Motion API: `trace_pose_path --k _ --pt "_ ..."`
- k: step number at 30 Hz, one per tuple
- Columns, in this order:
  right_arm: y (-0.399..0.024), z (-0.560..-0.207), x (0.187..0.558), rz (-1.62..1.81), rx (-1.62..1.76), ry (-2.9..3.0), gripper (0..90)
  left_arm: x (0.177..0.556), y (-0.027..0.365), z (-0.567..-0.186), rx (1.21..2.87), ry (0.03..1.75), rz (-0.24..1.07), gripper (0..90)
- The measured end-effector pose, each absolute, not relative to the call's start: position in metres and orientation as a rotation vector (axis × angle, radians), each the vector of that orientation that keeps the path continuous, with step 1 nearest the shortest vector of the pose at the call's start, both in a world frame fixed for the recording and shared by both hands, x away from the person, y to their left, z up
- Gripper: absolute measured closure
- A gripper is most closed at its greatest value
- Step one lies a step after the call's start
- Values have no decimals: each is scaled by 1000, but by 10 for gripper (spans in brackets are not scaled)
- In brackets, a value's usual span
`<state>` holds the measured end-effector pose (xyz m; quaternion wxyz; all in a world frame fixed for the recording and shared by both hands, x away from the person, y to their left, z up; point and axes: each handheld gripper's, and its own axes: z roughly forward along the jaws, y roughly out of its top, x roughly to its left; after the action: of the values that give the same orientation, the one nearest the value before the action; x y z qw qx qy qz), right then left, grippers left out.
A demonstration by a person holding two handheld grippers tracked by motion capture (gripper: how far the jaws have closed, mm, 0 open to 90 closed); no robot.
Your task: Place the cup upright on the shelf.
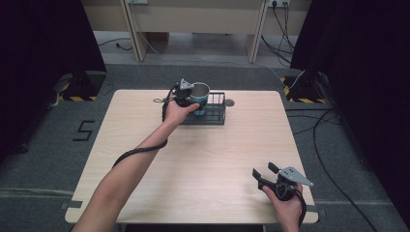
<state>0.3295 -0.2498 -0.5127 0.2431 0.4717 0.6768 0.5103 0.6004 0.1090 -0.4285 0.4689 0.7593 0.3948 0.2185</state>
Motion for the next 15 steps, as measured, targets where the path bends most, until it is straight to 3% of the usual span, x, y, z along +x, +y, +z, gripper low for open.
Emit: trace_pose_path --k 15 --pt "-249 -513 330 1391 1290 1850 262 582 125 -420 1871 929 560 143"
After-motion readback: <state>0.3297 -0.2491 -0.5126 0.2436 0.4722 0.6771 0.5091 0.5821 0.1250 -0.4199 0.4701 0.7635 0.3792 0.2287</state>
